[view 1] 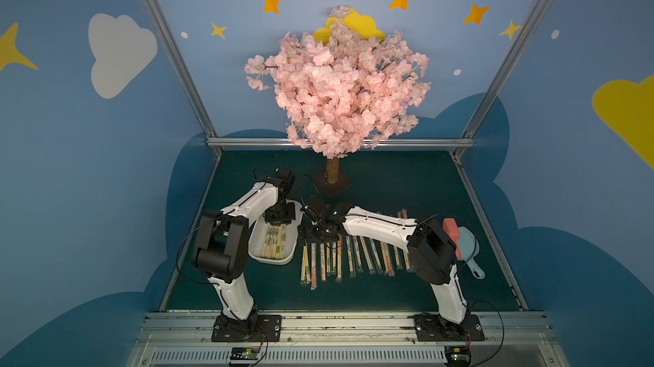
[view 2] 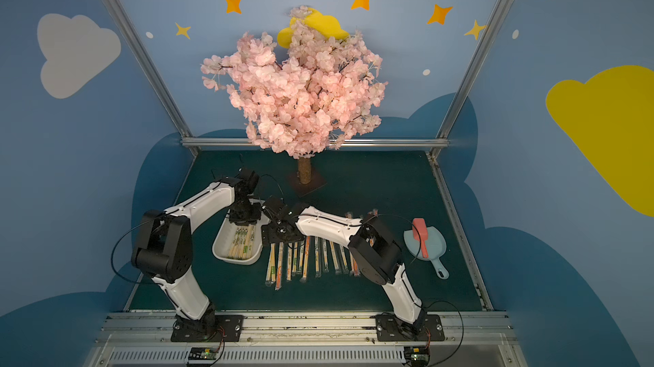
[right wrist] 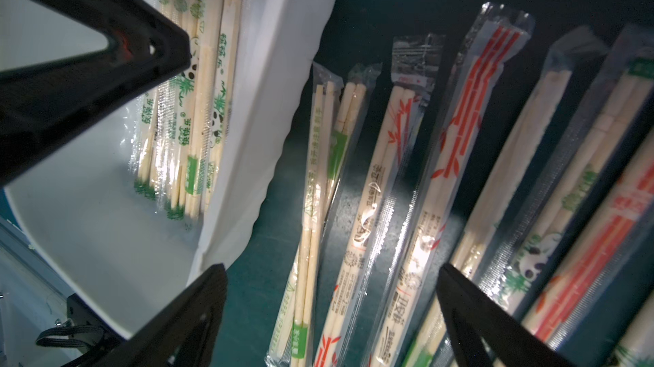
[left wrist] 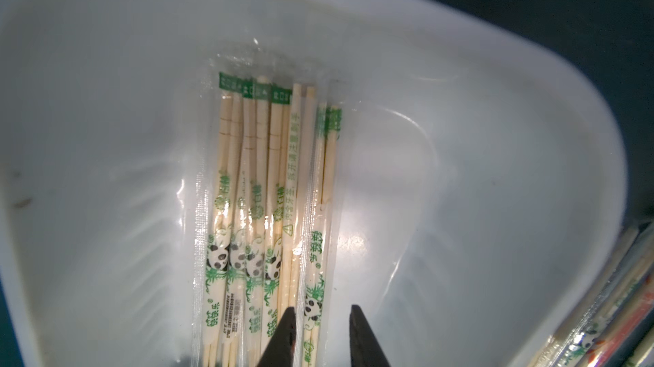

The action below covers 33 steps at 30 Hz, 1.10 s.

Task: Take the paired disposable chopsticks out of the storage box
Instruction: Pick up the paired disposable chopsticks from the storage box.

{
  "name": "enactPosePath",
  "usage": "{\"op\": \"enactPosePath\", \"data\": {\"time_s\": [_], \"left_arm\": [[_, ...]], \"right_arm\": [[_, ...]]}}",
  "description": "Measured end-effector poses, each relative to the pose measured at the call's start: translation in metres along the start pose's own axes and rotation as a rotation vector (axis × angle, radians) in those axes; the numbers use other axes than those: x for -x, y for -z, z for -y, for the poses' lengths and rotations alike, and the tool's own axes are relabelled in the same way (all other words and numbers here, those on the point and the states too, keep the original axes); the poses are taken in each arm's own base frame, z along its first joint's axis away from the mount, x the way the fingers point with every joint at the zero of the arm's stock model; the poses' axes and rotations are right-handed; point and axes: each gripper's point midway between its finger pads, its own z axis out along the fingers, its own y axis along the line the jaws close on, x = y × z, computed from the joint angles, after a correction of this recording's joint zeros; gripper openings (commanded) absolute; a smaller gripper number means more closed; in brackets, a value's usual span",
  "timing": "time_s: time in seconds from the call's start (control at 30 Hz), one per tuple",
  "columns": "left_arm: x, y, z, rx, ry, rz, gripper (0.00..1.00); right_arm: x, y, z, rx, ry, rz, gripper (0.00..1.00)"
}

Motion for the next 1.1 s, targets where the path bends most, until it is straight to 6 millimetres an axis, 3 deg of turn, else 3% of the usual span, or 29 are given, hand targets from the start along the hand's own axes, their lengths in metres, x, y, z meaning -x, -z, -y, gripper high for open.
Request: {"op": "enactPosePath", "data": {"time_s": [0.23,0.43,0.53,0.73,1.1], "left_arm": [[0.001,0.000,-0.001,0.006,0.002,0.003,0.30],[0.002,0.000,0.000,0.004,0.006,0.007,0.40],[0.000,-0.002,-0.001,0.006,0.006,0.003,0.41],[-0.004,-0.012,-0.003,0.019,0.004,-0.018,0.39],[-0.010,-0.037,-0.001,0.040,-0.014,-0.069,0.35]], "right_arm": [[-0.001,0.000,-0.001,-0.003,0.007,-0.011,0.95],[-0.003,0.002,0.005,-0.016,0.003,-0.014,0.96],[-0.001,0.007,0.006,-0.013,0.000,-0.008,0.96],[0.001,0.016,0.002,0.003,-0.002,0.009,0.96],[-0.005,0.011,0.008,-0.009,-0.010,-0.007,0.96]]}}
